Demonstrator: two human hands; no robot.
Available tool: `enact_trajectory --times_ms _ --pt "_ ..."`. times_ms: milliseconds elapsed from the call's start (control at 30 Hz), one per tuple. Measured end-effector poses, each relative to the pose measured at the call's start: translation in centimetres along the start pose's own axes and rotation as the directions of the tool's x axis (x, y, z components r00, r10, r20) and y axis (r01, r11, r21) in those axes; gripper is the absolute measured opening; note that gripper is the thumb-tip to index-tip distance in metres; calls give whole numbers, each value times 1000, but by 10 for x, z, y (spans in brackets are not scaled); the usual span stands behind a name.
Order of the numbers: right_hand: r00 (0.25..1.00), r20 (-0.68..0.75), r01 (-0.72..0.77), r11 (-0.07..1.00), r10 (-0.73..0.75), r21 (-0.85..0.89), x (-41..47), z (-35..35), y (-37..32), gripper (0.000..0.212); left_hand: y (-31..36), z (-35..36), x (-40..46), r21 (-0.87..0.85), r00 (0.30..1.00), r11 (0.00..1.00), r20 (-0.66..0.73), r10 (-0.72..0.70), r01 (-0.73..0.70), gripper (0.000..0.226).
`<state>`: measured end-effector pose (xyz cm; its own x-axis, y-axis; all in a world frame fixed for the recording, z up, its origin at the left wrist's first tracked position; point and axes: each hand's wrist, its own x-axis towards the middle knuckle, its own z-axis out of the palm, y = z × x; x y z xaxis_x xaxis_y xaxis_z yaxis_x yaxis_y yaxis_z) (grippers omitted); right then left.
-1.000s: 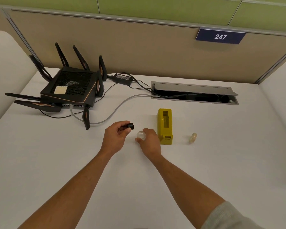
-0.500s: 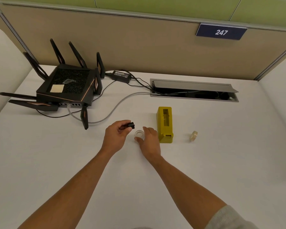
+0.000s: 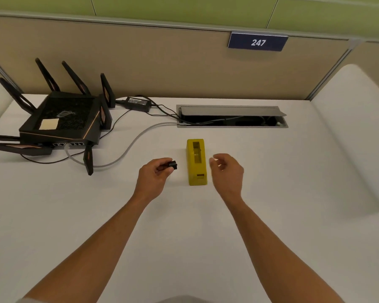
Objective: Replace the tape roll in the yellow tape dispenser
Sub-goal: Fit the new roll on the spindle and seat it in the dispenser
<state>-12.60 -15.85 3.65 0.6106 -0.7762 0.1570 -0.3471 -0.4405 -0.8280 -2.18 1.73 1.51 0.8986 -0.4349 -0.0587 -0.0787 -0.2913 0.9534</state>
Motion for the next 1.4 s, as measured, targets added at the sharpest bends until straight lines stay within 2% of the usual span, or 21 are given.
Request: enact_trajectory --times_ms 67,167,300,433,733,933,1000,1200,1400 --pt "985 -79 -148 986 154 76 10 -24 14 10 7 12 -2 0 1000 1000 -3 8 -8 28" --pt "905 -123 -385 908 406 165 24 -42 36 11 14 19 -3 4 1000 1000 -6 4 -4 29" --pt "801 13 -595 793 598 131 36 -49 62 23 17 22 -4 21 1000 1000 -15 -3 3 29" --pt "731 124 -682 727 671 82 38 -45 70 35 16 22 -6 30 1000 1000 -13 -3 4 29" --pt "715 219 -694 712 664 104 42 -29 83 29 21 23 -10 44 999 999 -34 1 0 30" --pt "752 263 -655 730 605 193 38 -29 80 32 22 26 -12 68 1000 998 -29 -4 6 30" --pt "773 287 -630 739 566 239 36 -30 77 39 23 28 -12 76 1000 997 -16 -2 3 30" --pt "831 409 -525 773 377 356 27 -24 51 12 34 34 -11 69 1000 998 9 2 -3 30" --pt "837 502 -449 799 219 399 15 -18 20 14 45 40 -11 56 999 998 39 18 -20 28"
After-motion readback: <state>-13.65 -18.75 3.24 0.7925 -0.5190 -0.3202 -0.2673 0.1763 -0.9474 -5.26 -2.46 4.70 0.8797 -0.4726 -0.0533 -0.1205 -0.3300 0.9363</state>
